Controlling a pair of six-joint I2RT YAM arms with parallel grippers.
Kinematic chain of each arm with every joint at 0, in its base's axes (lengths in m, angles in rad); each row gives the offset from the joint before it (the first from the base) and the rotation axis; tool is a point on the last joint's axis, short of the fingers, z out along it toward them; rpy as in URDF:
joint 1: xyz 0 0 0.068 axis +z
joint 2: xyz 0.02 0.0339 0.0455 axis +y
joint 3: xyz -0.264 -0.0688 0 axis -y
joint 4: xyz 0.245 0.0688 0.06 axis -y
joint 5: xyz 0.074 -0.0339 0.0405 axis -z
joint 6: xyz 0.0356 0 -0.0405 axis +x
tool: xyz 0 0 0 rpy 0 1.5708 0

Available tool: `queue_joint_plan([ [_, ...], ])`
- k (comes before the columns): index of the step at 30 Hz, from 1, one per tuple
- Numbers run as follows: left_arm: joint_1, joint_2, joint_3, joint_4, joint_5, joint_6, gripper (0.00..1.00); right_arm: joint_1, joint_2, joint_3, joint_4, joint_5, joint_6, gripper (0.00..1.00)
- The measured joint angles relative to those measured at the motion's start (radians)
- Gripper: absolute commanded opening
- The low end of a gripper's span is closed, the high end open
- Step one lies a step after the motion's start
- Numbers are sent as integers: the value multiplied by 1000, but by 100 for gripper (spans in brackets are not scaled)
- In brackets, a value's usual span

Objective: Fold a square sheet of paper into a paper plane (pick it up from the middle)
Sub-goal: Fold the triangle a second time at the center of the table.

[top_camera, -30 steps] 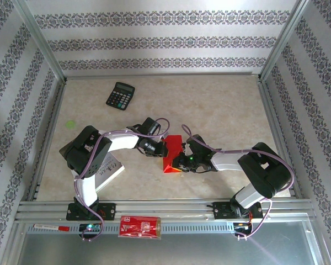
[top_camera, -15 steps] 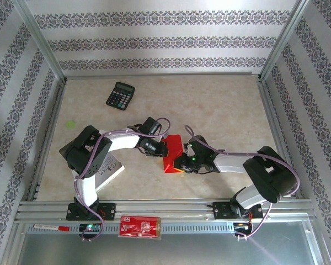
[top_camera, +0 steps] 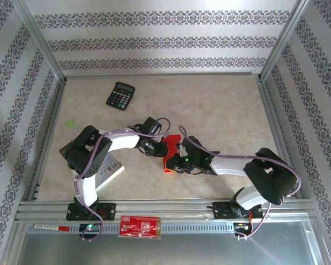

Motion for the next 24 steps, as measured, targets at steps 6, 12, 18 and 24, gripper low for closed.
queue_joint_plan([
  [6,0,0,0,0,0,0,0,12,58,31,37,2,20,13],
  [12,0,0,0,0,0,0,0,14,92,43,51,5,24,12],
  [18,0,0,0,0,0,0,0,18,124,43,51,13,27,12],
  [24,0,0,0,0,0,0,0,18,141,33,66,17,27,12],
])
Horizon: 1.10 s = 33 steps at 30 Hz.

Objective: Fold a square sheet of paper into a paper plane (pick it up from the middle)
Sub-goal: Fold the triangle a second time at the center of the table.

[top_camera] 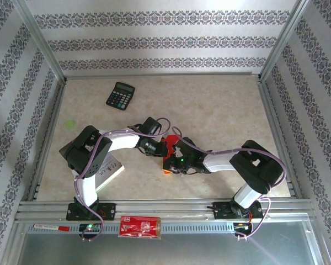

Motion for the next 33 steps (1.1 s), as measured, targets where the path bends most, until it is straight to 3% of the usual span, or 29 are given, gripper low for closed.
queue_joint_plan([
  [21,0,5,8,-6,0,0,0,26,6,-77,163,42,48,9],
  [33,0,8,13,-15,0,0,0,61,-14,-95,167,63,72,6],
])
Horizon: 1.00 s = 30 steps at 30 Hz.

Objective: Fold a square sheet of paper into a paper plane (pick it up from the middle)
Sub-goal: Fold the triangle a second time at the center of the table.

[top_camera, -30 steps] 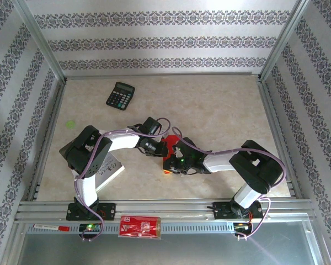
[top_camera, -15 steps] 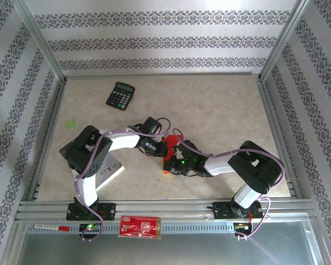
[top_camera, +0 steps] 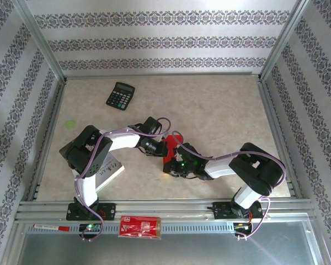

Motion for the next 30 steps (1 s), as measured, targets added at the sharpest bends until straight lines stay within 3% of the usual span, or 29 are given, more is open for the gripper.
queue_joint_plan([
  [6,0,0,1,0,0,0,0,8,-13,-1,-30,-38,9,6],
  [16,0,1,1,0,0,0,0,-97,-90,23,-95,-67,7,7],
  [30,0,2,2,-1,0,0,0,-108,27,66,-95,-67,1,7],
])
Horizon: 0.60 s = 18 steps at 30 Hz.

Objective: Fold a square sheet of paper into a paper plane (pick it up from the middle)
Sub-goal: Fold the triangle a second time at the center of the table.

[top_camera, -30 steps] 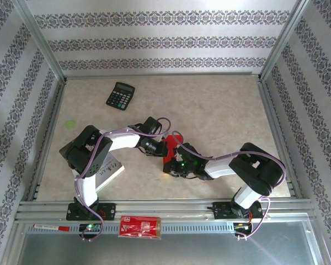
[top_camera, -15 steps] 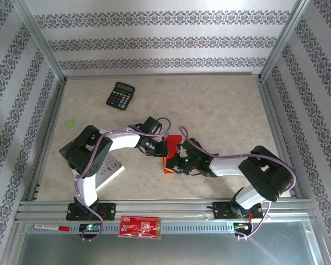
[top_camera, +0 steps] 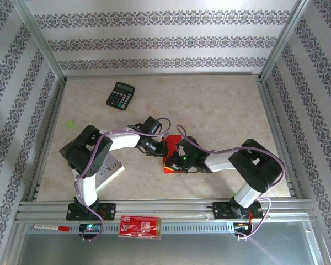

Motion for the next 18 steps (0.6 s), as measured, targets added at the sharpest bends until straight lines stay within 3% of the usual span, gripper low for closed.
queue_joint_plan([
  [18,0,0,0,0,0,0,0,69,-37,-37,-5,21,-3,7],
])
